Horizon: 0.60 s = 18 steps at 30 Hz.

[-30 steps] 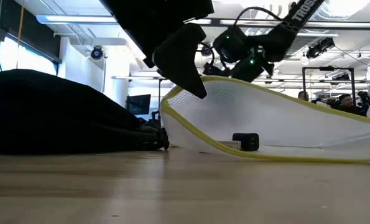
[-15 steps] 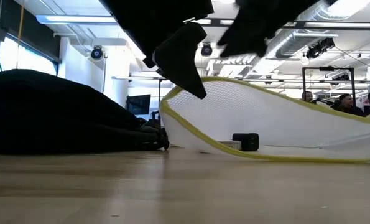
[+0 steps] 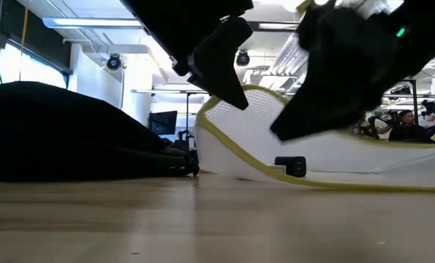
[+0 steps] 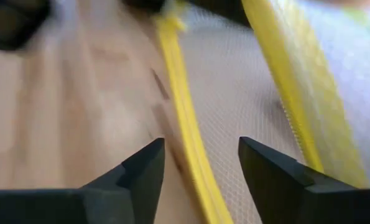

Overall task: Unpack backpack
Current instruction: Remove the deck of cards from the transparent zip bag

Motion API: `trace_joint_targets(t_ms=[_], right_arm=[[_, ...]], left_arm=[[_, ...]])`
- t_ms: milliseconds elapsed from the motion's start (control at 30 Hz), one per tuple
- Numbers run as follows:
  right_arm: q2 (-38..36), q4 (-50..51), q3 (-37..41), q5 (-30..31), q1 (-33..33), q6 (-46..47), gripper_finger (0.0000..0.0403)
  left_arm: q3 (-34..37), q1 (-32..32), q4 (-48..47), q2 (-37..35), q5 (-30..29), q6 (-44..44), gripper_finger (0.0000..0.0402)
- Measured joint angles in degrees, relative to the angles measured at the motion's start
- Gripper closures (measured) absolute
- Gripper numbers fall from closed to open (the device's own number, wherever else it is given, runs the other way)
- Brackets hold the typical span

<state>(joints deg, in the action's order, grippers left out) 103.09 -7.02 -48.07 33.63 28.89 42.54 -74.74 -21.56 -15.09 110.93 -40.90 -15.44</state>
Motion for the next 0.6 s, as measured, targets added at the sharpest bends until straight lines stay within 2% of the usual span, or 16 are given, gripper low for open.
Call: trace_joint_targets(t_ms=[167, 267, 400, 600], right_arm=[[0.3, 0.72, -0.29, -4.88, -4.73, 0.4, 0.0139], [0.3, 3.37, -0.38, -5.16, -6.81, 3.12, 0.0117], [-0.37, 9.68, -0.36, -4.85, -9.62, 8.23, 0.0112], [-2.15, 12.43, -0.34, -0.54, -12.4, 8.41, 0.0112]], left_arm=[[0.0, -0.03, -0.04, -0.02, 1.88, 0.96, 0.0402], [0.0, -0.09, -0.09, -0.02, 3.44, 1.0, 0.0402], [0.02, -0.04, 0.16, 0.0, 6.48, 1.0, 0.0402], [0.02, -0.07, 0.5, 0.0, 6.95, 1.02, 0.0402]])
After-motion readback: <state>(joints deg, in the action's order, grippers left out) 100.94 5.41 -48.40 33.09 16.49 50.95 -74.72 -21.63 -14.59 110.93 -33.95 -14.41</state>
